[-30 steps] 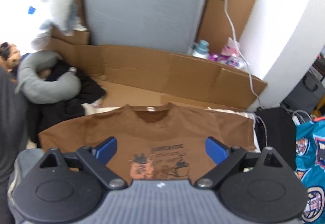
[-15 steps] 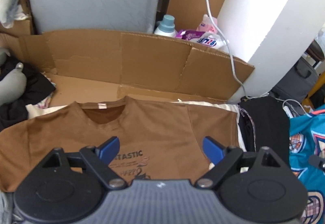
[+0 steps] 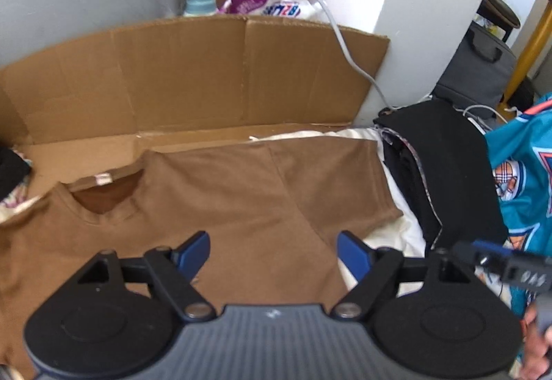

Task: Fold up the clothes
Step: 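Move both tools to the shirt's side edge beside the black garment, then pinch the shirt side edge with the right tool while the left tool pinches it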

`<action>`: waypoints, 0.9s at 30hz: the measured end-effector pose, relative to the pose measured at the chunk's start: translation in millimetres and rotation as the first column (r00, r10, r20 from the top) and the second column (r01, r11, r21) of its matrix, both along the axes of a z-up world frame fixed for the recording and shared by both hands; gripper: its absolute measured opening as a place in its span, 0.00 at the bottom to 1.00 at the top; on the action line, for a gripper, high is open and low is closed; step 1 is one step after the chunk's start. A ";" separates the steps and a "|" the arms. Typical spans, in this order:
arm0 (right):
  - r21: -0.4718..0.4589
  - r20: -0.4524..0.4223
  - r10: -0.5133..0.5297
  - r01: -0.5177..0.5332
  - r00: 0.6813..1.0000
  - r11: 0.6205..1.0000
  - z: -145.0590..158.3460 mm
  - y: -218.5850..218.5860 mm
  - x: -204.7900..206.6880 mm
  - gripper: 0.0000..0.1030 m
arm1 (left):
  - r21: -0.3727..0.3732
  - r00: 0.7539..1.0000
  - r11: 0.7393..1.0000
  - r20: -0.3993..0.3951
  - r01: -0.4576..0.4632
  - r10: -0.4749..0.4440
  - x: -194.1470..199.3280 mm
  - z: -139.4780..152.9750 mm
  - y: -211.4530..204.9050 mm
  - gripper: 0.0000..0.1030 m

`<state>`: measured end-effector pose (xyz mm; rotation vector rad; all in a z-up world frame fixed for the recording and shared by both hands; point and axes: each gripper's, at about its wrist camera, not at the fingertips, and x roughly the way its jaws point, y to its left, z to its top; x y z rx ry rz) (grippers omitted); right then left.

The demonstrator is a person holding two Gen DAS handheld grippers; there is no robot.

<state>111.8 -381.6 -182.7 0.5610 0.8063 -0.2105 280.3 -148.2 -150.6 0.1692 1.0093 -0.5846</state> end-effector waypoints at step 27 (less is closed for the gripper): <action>-0.193 -0.075 -0.094 0.078 0.993 0.978 -99.4 -18.1 105.4 0.41 | -0.049 0.996 0.998 -0.089 -0.032 0.027 13.2 -126.4 1.2 0.44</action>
